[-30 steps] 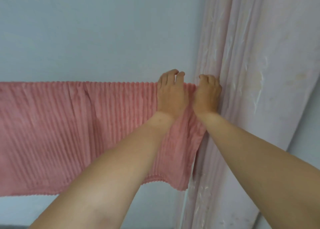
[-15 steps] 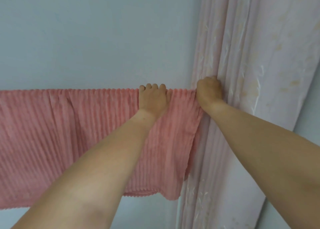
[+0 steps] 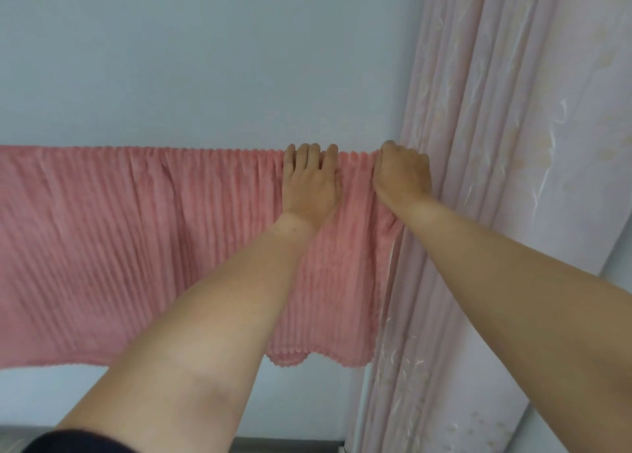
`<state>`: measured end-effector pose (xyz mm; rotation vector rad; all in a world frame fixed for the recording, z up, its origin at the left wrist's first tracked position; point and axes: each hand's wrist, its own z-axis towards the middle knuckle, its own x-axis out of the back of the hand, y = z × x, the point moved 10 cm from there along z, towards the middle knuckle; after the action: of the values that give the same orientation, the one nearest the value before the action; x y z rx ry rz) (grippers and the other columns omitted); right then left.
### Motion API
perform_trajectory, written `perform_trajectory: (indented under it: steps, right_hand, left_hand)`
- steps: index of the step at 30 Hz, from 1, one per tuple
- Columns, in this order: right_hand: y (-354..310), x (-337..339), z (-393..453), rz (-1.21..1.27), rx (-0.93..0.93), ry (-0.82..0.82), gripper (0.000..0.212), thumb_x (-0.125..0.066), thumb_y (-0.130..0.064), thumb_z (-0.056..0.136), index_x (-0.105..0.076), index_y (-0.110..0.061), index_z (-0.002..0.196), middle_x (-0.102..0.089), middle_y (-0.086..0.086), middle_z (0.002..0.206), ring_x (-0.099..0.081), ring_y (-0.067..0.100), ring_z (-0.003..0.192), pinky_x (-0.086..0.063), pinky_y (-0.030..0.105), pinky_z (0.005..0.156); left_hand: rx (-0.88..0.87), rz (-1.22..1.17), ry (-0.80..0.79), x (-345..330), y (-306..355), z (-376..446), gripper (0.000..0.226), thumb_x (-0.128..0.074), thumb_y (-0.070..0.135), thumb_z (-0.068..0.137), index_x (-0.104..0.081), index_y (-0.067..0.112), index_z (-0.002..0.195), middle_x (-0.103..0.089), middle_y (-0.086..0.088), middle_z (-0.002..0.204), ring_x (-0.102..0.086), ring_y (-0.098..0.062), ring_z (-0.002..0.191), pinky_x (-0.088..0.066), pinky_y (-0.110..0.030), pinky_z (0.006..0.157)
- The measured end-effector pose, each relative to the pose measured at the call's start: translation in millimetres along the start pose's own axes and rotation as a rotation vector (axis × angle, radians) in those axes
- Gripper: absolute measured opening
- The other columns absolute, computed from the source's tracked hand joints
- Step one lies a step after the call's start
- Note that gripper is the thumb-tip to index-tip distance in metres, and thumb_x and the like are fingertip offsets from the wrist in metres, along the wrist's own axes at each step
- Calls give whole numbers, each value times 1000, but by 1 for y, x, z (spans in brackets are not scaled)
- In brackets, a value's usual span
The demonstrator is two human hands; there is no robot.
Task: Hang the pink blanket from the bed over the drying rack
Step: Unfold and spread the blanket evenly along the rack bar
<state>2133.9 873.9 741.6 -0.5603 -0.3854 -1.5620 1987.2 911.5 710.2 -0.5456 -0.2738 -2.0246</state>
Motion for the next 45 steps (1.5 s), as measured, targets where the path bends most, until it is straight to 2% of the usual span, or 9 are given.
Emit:
perform_trajectory:
  steps: [5,9,14,19,22,25,29,40,45]
  right_hand:
    - [-57,21,-36,252,4,276,12,-52,-4,77,-59,-3,87,-60,17,83,-55,34,78,-37,39,67]
    - [-94,-56,-122,502,-139,-76,9,-57,-11,79,-60,-4,85,-64,19,70,-61,39,67,-32,35,58]
    - [-74,-164,-267,547,-642,-542,20,-54,-13,81,-71,-9,92,-71,16,94,-65,38,91,-49,34,75]
    - [-9,-217,-380,710,-1403,-571,40,-53,-26,86,-64,5,110,-68,18,108,-66,38,93,-55,39,83]
    - [15,-236,-410,1005,-1698,-379,37,-62,-38,89,-56,-12,114,-60,8,108,-64,30,89,-60,41,79]
    - [33,-246,-414,1195,-1764,-214,36,-66,-35,91,-56,-12,117,-59,7,107,-64,27,94,-57,31,63]
    - [56,-254,-428,1271,-1869,-42,21,-61,-27,92,-61,-10,103,-64,7,87,-54,17,56,-41,22,45]
    - [57,-279,-462,1205,-1846,-240,17,-55,-11,98,-58,-17,82,-50,-7,74,-38,12,62,-38,26,65]
    - [72,-294,-477,1137,-1785,-270,17,-63,-18,94,-59,-19,78,-54,-5,74,-40,15,59,-38,26,55]
  left_hand:
    - [131,-63,160,33,-26,-43,49,-50,16,80,-62,8,127,-58,-17,130,-51,-35,123,-37,-51,103]
    - [447,-80,-31,13,-77,-121,24,-53,11,79,-63,3,99,-63,-19,99,-59,-37,91,-47,-44,77]
    - [1112,-436,-637,-73,-106,-270,14,-49,9,86,-60,4,80,-65,-11,80,-64,-33,81,-45,-30,65]
    - [1609,-923,-735,-140,-70,-375,36,-52,9,78,-62,0,112,-57,-10,79,-53,-25,60,-45,-29,61]
    - [1715,-1120,-696,-163,-42,-381,21,-58,8,86,-62,9,106,-58,-6,79,-56,-16,54,-51,-28,65]
    - [1841,-1256,-650,-185,-19,-397,28,-65,13,85,-61,13,113,-62,-4,100,-62,-19,88,-54,-34,89]
    - [1988,-1389,-386,-202,-9,-416,39,-77,19,80,-67,14,117,-65,-1,97,-58,-14,75,-55,-27,74]
    - [1976,-1210,-277,-215,-24,-454,23,-73,22,91,-68,10,110,-68,-3,116,-60,-11,77,-53,-33,95]
    - [1933,-1307,-422,-233,-16,-470,55,-63,29,96,-45,8,143,-51,-12,146,-55,-27,128,-48,-38,95]
